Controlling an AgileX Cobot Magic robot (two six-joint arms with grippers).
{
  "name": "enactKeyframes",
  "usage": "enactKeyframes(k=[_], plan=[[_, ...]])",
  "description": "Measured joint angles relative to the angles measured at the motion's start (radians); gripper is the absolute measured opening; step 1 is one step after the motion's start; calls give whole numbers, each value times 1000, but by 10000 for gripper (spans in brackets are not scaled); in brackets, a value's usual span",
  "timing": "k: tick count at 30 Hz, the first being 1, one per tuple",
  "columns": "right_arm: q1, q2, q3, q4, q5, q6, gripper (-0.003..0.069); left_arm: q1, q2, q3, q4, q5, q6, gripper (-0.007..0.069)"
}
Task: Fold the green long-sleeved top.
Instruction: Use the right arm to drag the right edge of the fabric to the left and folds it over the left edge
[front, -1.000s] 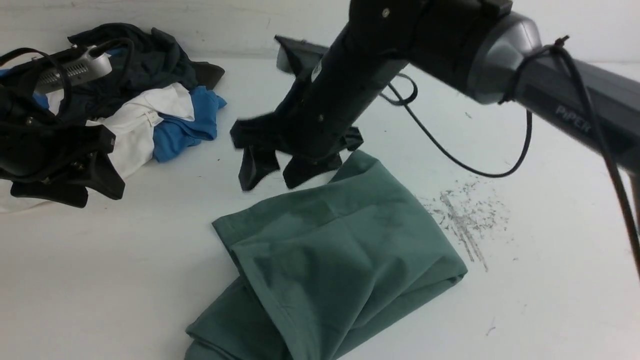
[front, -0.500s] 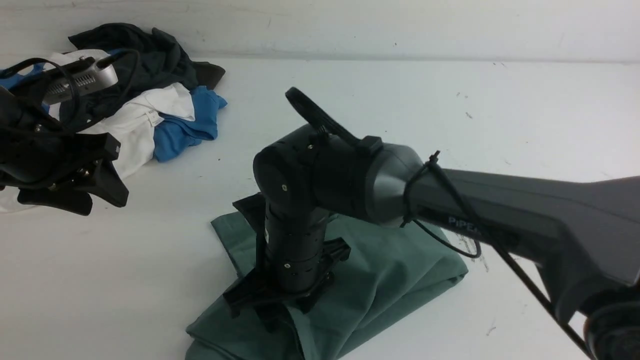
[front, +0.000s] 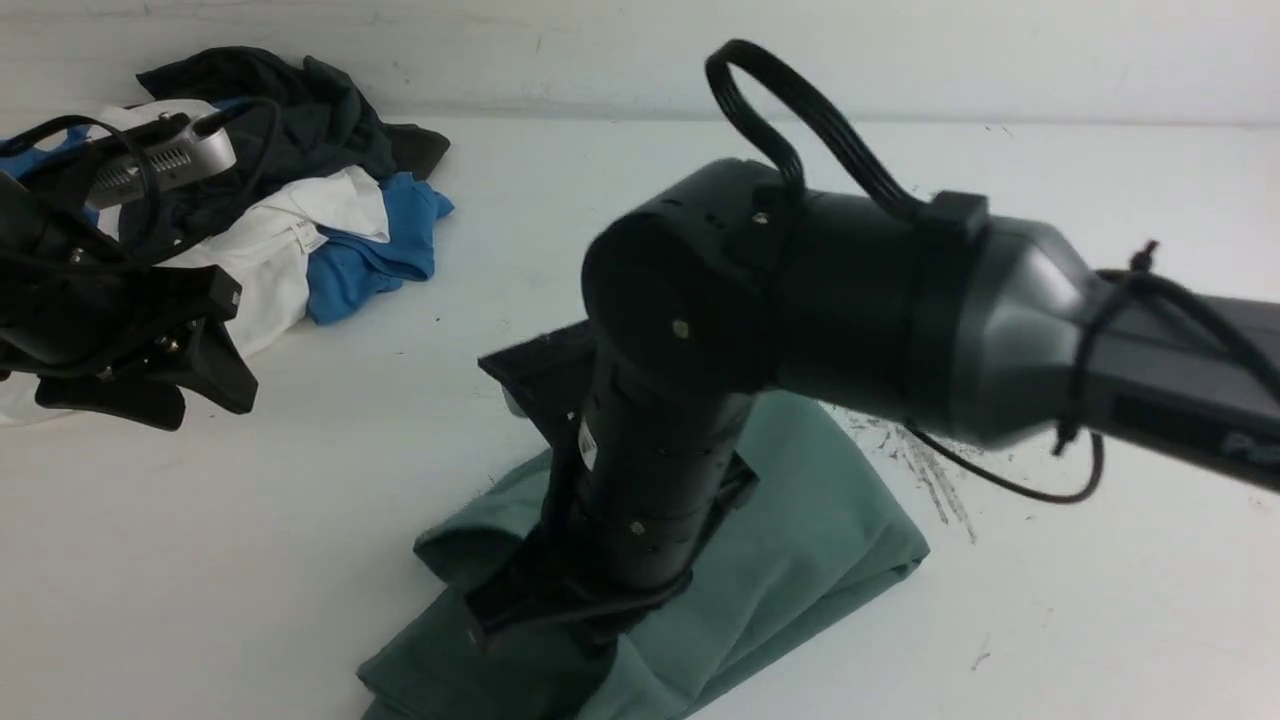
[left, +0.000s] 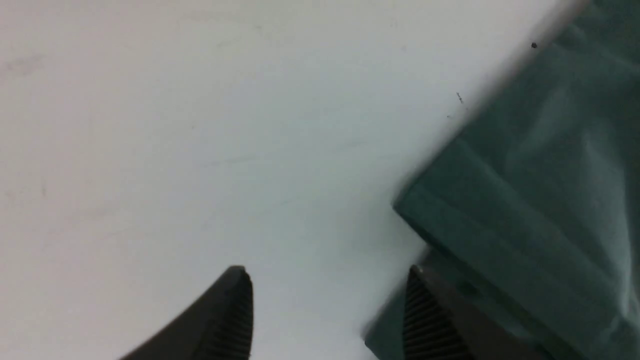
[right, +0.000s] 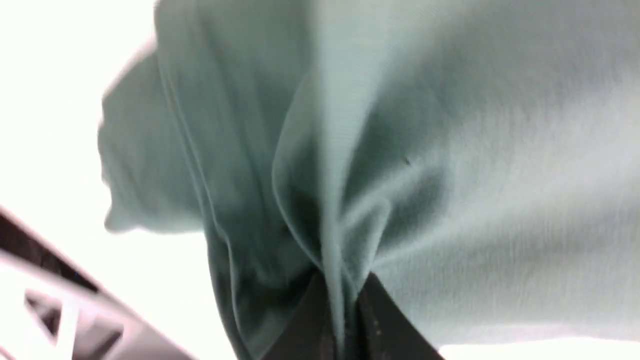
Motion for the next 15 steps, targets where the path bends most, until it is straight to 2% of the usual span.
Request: enactKeyframes(k=[8, 12, 15], plan=[[83, 38, 189, -6, -6, 50, 28, 0, 0, 0, 0, -1, 0, 386], [90, 82, 192, -12, -15, 50, 115, 0, 0, 0, 0, -1, 0, 386], [90, 79, 191, -16, -17, 30, 255, 0, 0, 0, 0, -1, 0, 386]])
